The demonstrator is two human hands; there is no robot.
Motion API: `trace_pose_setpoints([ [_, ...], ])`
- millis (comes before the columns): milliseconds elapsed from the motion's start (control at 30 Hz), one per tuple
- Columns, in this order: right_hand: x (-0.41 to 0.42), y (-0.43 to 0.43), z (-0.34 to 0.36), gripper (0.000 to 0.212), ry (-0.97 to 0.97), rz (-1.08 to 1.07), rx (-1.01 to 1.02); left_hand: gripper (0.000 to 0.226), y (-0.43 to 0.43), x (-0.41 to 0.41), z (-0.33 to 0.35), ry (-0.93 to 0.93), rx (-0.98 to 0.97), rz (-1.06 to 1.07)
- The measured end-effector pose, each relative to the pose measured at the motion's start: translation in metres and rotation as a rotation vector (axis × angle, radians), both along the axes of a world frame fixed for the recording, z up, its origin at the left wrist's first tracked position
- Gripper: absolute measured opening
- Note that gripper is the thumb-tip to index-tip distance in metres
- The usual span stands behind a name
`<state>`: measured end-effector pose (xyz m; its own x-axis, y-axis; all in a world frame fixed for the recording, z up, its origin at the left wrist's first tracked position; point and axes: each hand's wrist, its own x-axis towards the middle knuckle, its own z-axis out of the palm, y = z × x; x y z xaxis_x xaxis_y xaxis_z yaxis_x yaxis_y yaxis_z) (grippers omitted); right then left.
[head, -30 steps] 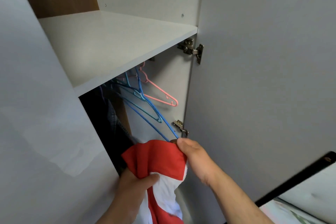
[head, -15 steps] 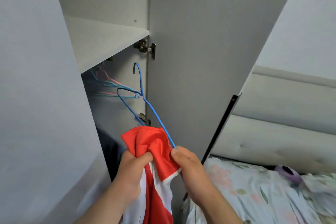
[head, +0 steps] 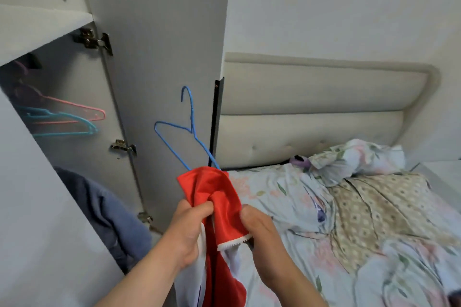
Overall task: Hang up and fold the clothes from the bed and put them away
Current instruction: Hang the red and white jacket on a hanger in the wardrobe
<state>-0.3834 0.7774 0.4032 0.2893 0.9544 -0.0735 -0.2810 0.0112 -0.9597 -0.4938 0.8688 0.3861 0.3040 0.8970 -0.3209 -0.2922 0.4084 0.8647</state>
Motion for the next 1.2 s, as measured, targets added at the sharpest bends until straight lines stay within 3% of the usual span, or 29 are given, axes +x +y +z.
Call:
trace_pose_setpoints([
  [100,0.026,-0.027,-0.002,0.045,-0.014,-0.115,-0.05,0.02,-0.014,0.029,0.001,-0.027,-0.008,-0.142],
  [200,0.051,-0.042,-0.009,0.044,0.148,-0.195,-0.1,0.045,-0.019,0.06,-0.002,-0.009,-0.05,-0.275],
  [300,0.077,-0.066,-0.021,0.025,0.086,-0.289,-0.243,0.041,-0.019,0.094,0.0,0.002,-0.034,-0.401],
  [400,0.097,-0.075,-0.012,0.035,-0.01,-0.383,-0.181,0.026,-0.022,0.13,0.004,0.012,0.024,-0.504],
  [467,0.117,-0.084,-0.005,0.049,0.107,-0.412,-0.183,0.031,-0.027,0.15,0.008,0.007,0.021,-0.572],
  [633,0.179,-0.132,0.02,0.023,0.054,-0.421,-0.201,0.042,-0.051,0.201,0.019,0.011,0.051,-0.779],
  [733,0.192,-0.145,0.022,0.022,-0.014,-0.565,-0.238,0.039,-0.064,0.23,0.021,-0.011,0.051,-0.856],
  [867,0.193,-0.14,0.018,0.018,-0.122,-0.715,-0.256,0.036,-0.058,0.251,0.02,-0.108,-0.125,-0.969],
  [967,0.192,-0.132,0.012,0.024,-0.235,-0.829,-0.338,0.046,-0.047,0.269,0.018,-0.081,-0.185,-1.104],
  [1067,0.192,-0.117,0.011,0.031,-0.166,-0.95,-0.342,0.04,-0.04,0.29,0.021,-0.045,-0.167,-1.13],
  [1200,0.198,-0.094,0.009,0.014,-0.072,-1.139,-0.356,0.043,-0.025,0.31,0.025,-0.069,-0.292,-1.218],
])
